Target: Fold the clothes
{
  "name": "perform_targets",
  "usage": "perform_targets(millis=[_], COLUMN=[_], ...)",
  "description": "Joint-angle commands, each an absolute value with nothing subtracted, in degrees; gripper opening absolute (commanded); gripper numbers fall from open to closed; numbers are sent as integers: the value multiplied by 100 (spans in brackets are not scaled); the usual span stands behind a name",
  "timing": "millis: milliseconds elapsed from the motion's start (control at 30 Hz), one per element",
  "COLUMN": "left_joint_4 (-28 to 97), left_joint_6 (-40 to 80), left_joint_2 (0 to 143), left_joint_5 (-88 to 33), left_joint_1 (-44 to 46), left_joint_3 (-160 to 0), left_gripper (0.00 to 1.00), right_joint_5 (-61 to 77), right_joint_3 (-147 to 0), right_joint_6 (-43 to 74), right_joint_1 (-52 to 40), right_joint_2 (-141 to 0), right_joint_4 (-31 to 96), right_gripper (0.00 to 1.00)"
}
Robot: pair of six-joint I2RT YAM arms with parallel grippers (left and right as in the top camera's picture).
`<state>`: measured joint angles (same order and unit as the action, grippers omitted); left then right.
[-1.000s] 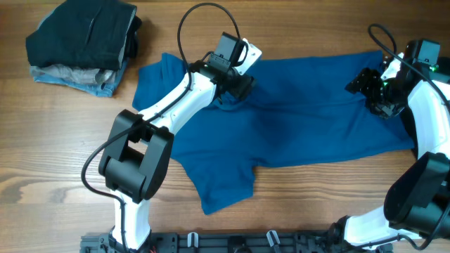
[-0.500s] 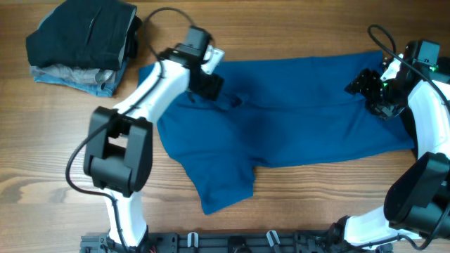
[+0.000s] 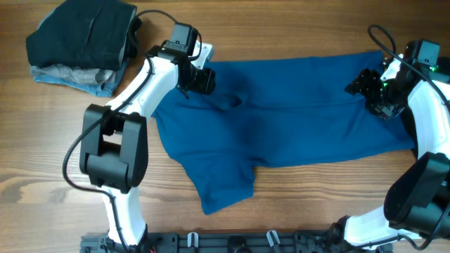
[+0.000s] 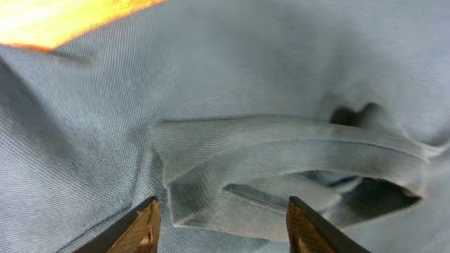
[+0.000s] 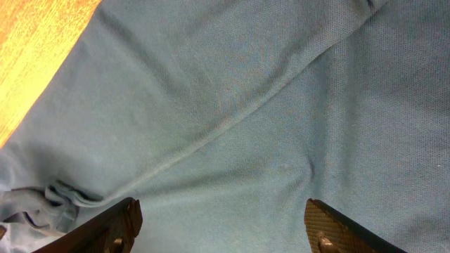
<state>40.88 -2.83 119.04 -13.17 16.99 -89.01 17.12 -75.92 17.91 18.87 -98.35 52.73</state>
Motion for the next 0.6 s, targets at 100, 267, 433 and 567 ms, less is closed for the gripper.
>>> perform_targets(millis=[100,267,433,567], left_joint_4=[4032,4117,4322,4915], left_joint_6=[-211,-209,-209,-209], left_joint_2=[12302,12123,11708,11657], left_joint_5=[-1299,-1299,-1297,-1299], left_joint_1=[1671,1660,1660,1660], left_joint_3=[-8982,-9013,-9013,-9013], left_gripper=[31,16,10,4], right_joint_5=[1789,1789,1789,1789], right_joint_3=[-7579,-7579,-7579,-7579], right_joint_6=[1798,1798,1796,1793], right_joint_1=[1905,1905,1905,1905], right_joint_2=[-9793,-9793,-9793,-9793], right_joint_4=[5299,5321,5343,5343], right_gripper=[79,79,79,79])
